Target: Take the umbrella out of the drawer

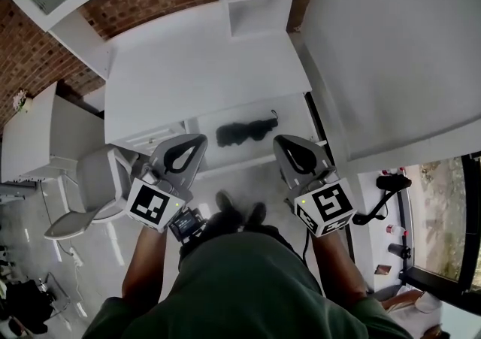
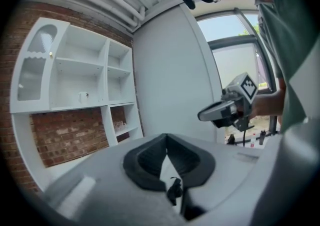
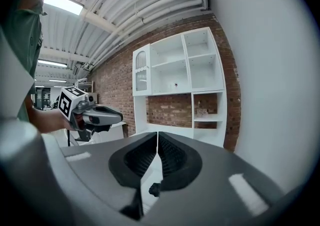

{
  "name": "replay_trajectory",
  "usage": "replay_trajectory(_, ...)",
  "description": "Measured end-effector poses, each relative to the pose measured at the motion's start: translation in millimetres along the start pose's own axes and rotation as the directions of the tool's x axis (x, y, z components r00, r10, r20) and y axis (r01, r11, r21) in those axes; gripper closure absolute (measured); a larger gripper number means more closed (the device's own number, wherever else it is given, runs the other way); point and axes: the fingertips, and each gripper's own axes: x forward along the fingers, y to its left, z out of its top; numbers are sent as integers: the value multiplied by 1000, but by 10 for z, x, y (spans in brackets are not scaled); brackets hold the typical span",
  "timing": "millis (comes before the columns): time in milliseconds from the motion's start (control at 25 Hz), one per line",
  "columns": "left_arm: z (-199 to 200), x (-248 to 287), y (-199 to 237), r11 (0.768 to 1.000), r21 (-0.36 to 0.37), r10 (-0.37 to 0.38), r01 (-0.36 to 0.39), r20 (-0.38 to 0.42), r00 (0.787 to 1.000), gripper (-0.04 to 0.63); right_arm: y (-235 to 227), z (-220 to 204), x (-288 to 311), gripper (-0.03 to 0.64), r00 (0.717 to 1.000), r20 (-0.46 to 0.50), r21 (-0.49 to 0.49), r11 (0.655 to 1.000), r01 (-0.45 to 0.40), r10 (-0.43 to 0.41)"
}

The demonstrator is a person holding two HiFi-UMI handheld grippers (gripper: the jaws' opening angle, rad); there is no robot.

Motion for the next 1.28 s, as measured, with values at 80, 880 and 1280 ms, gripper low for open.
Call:
replay_trajectory(80,-43,28,92,1000,-9,0,0,4,1000,592,-9,-18,96,604,1000,-12,2,1000,1,-1)
replay_trajectory(880,-369,529,847,990,-53,-125,129,71,990,592,-140,-51,1091,595,992,-104,-17,998,67,-68)
replay_trajectory(1280,-778,923,1225,996,-85,-41,37,-38,998,592,-675,-384,1521,595,986,-164,30,999,-21,26)
